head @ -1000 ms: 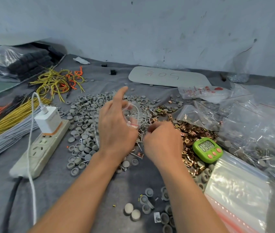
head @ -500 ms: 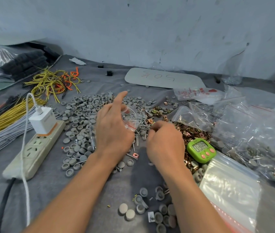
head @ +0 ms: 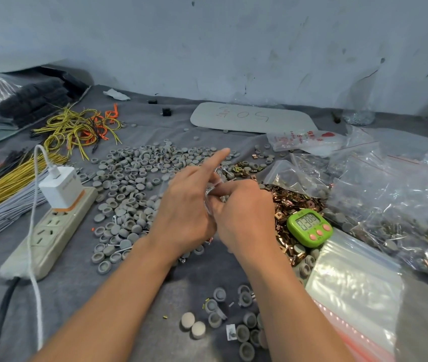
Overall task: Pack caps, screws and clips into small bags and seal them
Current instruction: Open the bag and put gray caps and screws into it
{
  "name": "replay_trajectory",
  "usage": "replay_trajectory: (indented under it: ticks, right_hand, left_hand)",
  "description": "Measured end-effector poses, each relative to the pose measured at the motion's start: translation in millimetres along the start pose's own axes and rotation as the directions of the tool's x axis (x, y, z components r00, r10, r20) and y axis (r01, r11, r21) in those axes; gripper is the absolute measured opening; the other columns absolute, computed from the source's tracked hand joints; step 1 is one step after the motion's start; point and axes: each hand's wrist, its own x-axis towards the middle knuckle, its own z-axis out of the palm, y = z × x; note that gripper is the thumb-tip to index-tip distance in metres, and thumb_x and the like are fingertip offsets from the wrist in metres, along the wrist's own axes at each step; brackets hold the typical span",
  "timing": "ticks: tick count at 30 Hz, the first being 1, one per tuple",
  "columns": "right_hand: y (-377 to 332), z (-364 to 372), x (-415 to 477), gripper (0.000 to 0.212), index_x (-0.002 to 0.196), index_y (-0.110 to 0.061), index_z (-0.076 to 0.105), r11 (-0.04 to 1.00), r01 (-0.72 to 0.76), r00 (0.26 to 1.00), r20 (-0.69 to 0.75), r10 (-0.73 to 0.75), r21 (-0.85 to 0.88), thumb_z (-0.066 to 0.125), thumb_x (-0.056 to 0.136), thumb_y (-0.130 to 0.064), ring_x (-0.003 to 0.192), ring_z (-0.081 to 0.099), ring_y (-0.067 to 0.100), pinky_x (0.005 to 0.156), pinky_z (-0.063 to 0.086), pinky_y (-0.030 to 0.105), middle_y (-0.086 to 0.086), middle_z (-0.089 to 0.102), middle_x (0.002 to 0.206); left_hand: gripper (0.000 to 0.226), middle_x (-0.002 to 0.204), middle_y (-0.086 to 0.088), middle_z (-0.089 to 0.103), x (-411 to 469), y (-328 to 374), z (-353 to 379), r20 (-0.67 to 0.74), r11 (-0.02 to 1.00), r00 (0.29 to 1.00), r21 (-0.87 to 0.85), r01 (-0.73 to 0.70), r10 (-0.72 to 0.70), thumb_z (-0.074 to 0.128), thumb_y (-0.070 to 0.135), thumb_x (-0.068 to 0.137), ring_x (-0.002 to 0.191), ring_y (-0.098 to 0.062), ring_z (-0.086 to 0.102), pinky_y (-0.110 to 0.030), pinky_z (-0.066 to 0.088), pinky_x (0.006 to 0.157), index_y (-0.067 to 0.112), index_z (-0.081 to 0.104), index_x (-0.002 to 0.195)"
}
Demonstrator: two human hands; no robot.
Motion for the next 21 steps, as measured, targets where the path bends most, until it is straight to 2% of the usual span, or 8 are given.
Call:
replay_trajectory:
  ticks: [2, 5, 6, 8, 11, 13, 17, 21]
  right_hand:
    - [3, 3, 2, 0.016, 0.102, -0.032, 0.081, 0.999, 0.007, 1.000, -0.010, -0.007, 0.040, 0.067, 0.096, -0.035, 0.096, 0.067, 0.030, 0.086, 0.055, 0.041, 0.000, 0.076, 0.087]
    - [-1, 4, 1, 0.014, 0.094, -0.030, 0.082, 0.978, -0.004, 0.987, -0.158, 0.038, 0.208, 0.069, 0.093, -0.032, 0.064, 0.065, 0.009, 0.064, 0.050, 0.027, -0.011, 0.072, 0.068]
    - [-2, 2, 1, 0.014, 0.089, -0.029, 0.081, 0.970, -0.011, 0.971, -0.230, 0.069, 0.242, 0.068, 0.092, -0.031, 0.063, 0.065, 0.008, 0.065, 0.049, 0.027, -0.013, 0.071, 0.067]
    - [-4, 0, 2, 0.016, 0.086, -0.028, 0.080, 0.970, -0.073, 0.947, -0.288, 0.140, 0.231, 0.065, 0.092, -0.028, 0.076, 0.068, 0.014, 0.072, 0.050, 0.031, -0.013, 0.073, 0.075]
    - [-2, 4, 4, 0.021, 0.104, -0.029, 0.079, 0.977, -0.209, 0.973, -0.108, 0.205, -0.033, 0.063, 0.092, -0.022, 0.103, 0.066, 0.026, 0.093, 0.053, 0.036, -0.001, 0.076, 0.104]
    - [-1, 11, 1, 0.026, 0.115, -0.028, 0.074, 0.956, -0.187, 0.978, 0.050, 0.203, -0.225, 0.066, 0.091, -0.022, 0.112, 0.062, 0.031, 0.099, 0.052, 0.040, 0.007, 0.071, 0.118]
    - [-2, 17, -6, 0.022, 0.114, -0.021, 0.070, 0.904, 0.004, 0.981, 0.175, 0.079, -0.427, 0.066, 0.093, -0.021, 0.111, 0.062, 0.032, 0.088, 0.045, 0.036, 0.007, 0.066, 0.117]
    - [-4, 14, -5, 0.020, 0.107, -0.022, 0.070, 0.898, -0.018, 0.971, 0.205, 0.120, -0.439, 0.064, 0.091, -0.014, 0.104, 0.067, 0.032, 0.079, 0.038, 0.033, 0.007, 0.072, 0.107]
  left_hand:
    - [0.080, 0.106, 0.015, 0.057, 0, 0, 0, -0.013, 1.000, 1.000, 0.005, -0.002, 0.002, 0.051, 0.020, 0.080, 0.100, -0.001, 0.050, -0.002, 0.030, 0.093, 0.034, 0.035, 0.157]
    - [0.087, 0.103, 0.017, 0.057, 0, -6, 1, -0.061, 0.996, 0.996, 0.047, 0.073, -0.070, 0.069, 0.012, 0.079, 0.099, -0.002, 0.050, -0.004, 0.028, 0.093, 0.034, 0.034, 0.156]
    - [0.092, 0.102, 0.018, 0.057, 1, -7, 1, -0.086, 0.989, 0.989, 0.072, 0.129, -0.123, 0.073, 0.011, 0.077, 0.098, -0.002, 0.049, -0.008, 0.030, 0.092, 0.036, 0.032, 0.156]
    - [0.097, 0.098, 0.021, 0.055, 3, -10, 1, -0.166, 0.964, 0.961, 0.111, 0.243, -0.223, 0.077, 0.008, 0.075, 0.098, 0.002, 0.043, -0.017, 0.032, 0.089, 0.037, 0.030, 0.155]
    - [0.098, 0.097, 0.023, 0.055, 5, -13, -1, -0.267, 0.935, 0.915, 0.103, 0.341, -0.304, 0.079, 0.010, 0.075, 0.097, 0.009, 0.034, -0.023, 0.033, 0.086, 0.036, 0.029, 0.155]
    - [0.094, 0.101, 0.018, 0.060, 5, -14, -1, -0.281, 0.937, 0.911, 0.088, 0.338, -0.302, 0.079, 0.014, 0.077, 0.099, 0.007, 0.035, -0.022, 0.031, 0.087, 0.033, 0.030, 0.155]
    - [0.094, 0.100, 0.017, 0.060, 4, -13, 0, -0.266, 0.942, 0.920, 0.096, 0.323, -0.289, 0.079, 0.012, 0.077, 0.103, -0.002, 0.045, -0.020, 0.030, 0.089, 0.030, 0.031, 0.156]
    - [0.095, 0.099, 0.019, 0.057, 5, -12, 0, -0.265, 0.941, 0.920, 0.097, 0.325, -0.290, 0.079, 0.009, 0.077, 0.101, 0.000, 0.042, -0.017, 0.028, 0.090, 0.030, 0.032, 0.156]
